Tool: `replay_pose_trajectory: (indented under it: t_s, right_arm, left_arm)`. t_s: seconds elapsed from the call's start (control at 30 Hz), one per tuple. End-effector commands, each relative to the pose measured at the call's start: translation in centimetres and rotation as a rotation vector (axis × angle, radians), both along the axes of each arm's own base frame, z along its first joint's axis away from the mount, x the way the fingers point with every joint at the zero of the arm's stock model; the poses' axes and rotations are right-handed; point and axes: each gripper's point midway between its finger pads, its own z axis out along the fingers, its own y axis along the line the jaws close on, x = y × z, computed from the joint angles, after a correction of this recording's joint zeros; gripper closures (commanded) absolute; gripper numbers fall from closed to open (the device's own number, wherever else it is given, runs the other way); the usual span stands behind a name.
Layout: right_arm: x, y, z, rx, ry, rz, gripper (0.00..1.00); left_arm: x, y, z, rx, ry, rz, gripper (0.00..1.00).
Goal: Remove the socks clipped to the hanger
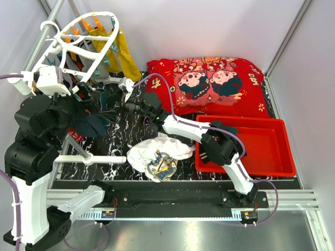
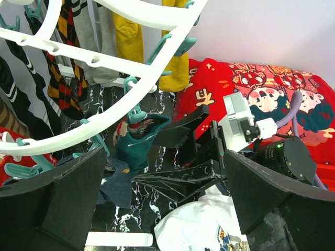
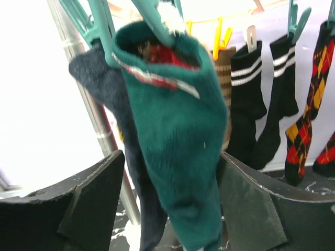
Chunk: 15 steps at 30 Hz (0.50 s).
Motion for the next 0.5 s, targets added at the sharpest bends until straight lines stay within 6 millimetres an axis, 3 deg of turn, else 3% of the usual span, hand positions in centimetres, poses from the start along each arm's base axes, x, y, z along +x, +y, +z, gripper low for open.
replay_pose_trajectory:
  t_s: [0.0, 0.1, 0.13, 0.23, 0.27, 0.3, 0.33, 0.37, 0.4, 0.47]
  right_arm:
    - [0.8, 0.8, 1.7, 0.038, -0.047, -0.026, 0.24]
    - [1.1, 1.0, 1.9, 0.044, -0.05, -0.033, 0.34]
    - [1.2, 1.0, 2.2, 0.05, -0.047, -0.042, 0.47]
    - [1.4, 0.6, 2.5, 0.054, -0.045, -0.072, 0.64]
    - [1.4, 0.4, 2.6, 0.052, -0.052, -0.08, 0.74]
    - [1.5, -0.2, 3.8, 0.065, -0.06, -0.103, 0.81]
    - [1.2, -0.4, 3.1, 0.049, -0.051, -0.115, 0.88]
    - [1.3, -0.7, 3.3, 0.048, -0.06, -0.14, 0.92]
    - [1.6, -1.5, 4.7, 0.068, -0.057, -0.196, 0.98]
    - [1.1, -1.7, 3.9, 0.035, -0.067, -0.25, 1.0]
  left_arm:
    - [-0.2, -0.5, 0.1, -0.019, 0.001, -0.022, 0.01]
    - [-0.3, -0.4, 0.0, -0.019, 0.006, -0.02, 0.01]
    - [-0.3, -0.4, 0.0, -0.02, 0.006, -0.019, 0.01]
    - [-0.3, -0.2, 0.0, -0.02, 0.005, -0.009, 0.01]
    - [-0.4, 0.0, 0.2, -0.018, 0.002, 0.001, 0.01]
    - [-0.4, 0.1, 0.1, -0.016, 0.005, 0.006, 0.01]
    - [-0.4, 0.2, 0.2, -0.016, 0.004, 0.009, 0.01]
    - [-0.4, 0.4, 0.5, -0.016, 0.002, 0.022, 0.01]
    - [-0.5, 0.5, 0.4, -0.016, 0.01, 0.028, 0.01]
    - [-0.4, 0.9, 0.5, -0.018, 0.016, 0.053, 0.01]
